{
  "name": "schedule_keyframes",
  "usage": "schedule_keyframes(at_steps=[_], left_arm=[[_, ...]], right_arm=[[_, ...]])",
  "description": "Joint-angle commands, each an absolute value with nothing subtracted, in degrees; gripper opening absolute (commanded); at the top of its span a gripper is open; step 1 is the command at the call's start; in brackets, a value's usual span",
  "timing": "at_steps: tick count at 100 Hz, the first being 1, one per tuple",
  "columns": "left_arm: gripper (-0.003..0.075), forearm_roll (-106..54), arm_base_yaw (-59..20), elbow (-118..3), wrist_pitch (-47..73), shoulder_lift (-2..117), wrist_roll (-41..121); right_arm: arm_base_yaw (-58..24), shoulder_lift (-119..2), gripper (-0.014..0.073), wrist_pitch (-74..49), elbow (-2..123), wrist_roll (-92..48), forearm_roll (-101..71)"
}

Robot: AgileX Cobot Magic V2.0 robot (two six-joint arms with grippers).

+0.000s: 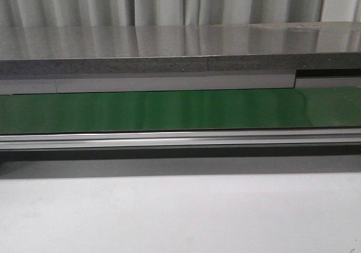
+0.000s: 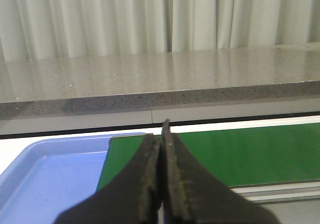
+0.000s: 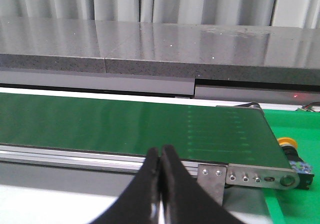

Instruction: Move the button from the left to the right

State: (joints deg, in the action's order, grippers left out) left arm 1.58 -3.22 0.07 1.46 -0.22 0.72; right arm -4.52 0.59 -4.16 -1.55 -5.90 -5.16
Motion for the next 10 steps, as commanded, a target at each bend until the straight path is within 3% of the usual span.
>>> schedule_keyframes(at_steps=[1, 10], left_arm=[[-0.002, 1.56, -3.83, 2.07, -3.73, -2.01, 0.32], [-0.002, 1.56, -3.83, 2.07, -3.73, -2.01, 0.32]], right_arm=[[-4.44, 1.87, -0.0067, 0.54, -0.72, -5.88, -4.68], [-4.44, 1.87, -0.0067, 0.54, -0.72, -5.88, -4.68]])
